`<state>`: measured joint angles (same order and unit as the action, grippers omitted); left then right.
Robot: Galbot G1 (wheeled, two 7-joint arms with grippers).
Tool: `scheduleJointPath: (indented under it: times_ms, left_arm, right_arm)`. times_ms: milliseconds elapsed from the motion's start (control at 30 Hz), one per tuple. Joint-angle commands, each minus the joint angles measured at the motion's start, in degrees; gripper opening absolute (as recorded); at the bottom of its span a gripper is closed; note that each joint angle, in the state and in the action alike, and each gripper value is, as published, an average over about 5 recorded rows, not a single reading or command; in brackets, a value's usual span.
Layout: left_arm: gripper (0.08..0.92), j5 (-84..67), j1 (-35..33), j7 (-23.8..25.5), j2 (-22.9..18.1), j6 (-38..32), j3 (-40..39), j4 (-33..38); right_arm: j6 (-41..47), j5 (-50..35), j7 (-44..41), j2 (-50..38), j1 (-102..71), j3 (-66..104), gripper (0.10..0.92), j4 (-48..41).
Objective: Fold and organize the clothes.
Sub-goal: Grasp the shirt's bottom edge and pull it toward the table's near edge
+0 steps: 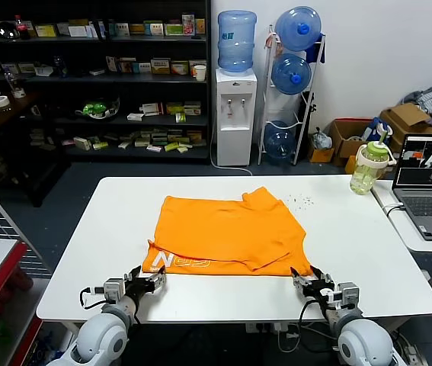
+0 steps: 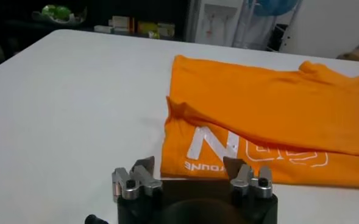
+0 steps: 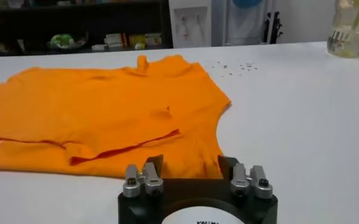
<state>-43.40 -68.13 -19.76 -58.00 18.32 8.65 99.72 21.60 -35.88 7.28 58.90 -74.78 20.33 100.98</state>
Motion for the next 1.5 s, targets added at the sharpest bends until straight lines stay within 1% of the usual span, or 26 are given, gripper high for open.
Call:
scheduleJointPath:
  times_ms: [33, 267, 400, 500, 600, 700, 767, 867, 1033, 1167, 1300, 1400, 1500]
  left_arm:
    - [0.680, 0.0, 0.2, 0.0, -0.1, 0.0, -0.1, -0.6]
    - [0.473, 0.3, 0.1, -0.1, -0.3, -0.1, -0.1, -0.4]
    - [0.360, 0.3, -0.1, -0.4, -0.2, -0.2, 0.1, 0.4]
    - [0.273, 0.2, -0.7, -0.9, 0.2, -0.2, 0.4, 1.7]
    - [0.187, -0.2, -1.9, -1.7, 1.3, -0.2, 0.8, 4.0]
    - [0.120, -0.9, -4.0, -2.5, 3.0, -0.2, 1.7, 7.3]
    - [0.104, -1.5, -6.1, -2.7, 4.2, -0.2, 2.7, 9.5]
    - [0.103, -2.1, -10.1, -2.8, 5.7, -0.1, 5.2, 12.8]
    - [0.103, -2.9, -19.0, -2.8, 7.5, -0.1, 9.7, 17.9]
    - [0.103, -3.0, -24.6, -3.1, 7.7, -0.1, 11.1, 21.1]
    - [0.103, -2.7, -27.9, -3.4, 6.9, 0.2, 11.4, 22.7]
    - [0.136, -2.6, -28.6, -3.5, 6.2, 0.6, 11.6, 22.8]
    - [0.216, -2.4, -28.5, -3.3, 6.0, 0.8, 12.3, 22.7]
  right_arm:
    - [0.7, -1.0, 0.3, 0.0, -0.1, 0.2, 0.470, -0.2]
    - [0.3, -1.1, 0.8, -0.3, -0.5, 0.5, 0.262, 0.3]
    - [-0.2, -1.1, 1.2, -0.6, -1.2, 0.8, 0.156, 1.4]
    - [-0.4, -1.6, 1.9, -1.1, -2.0, 1.3, 0.124, 2.9]
    - [-0.1, -2.7, 2.8, -2.1, -3.4, 1.7, 0.124, 5.0]
    - [0.6, -4.1, 4.0, -3.4, -5.4, 2.4, 0.124, 7.4]
    - [1.2, -5.1, 4.8, -4.4, -7.0, 2.8, 0.124, 8.6]
    - [2.0, -5.9, 5.7, -5.8, -10.0, 3.8, 0.124, 10.3]
    - [2.8, -6.3, 6.3, -6.8, -16.5, 6.1, 0.124, 14.2]
    - [3.3, -6.0, 6.7, -6.9, -21.0, 7.4, 0.124, 17.2]
    - [3.8, -4.9, 7.2, -6.3, -23.4, 7.8, 0.124, 18.8]
    - [4.1, -3.7, 7.6, -5.7, -23.8, 7.8, 0.157, 19.2]
    - [3.4, -2.3, 7.5, -5.5, -23.5, 7.9, 0.232, 19.4]
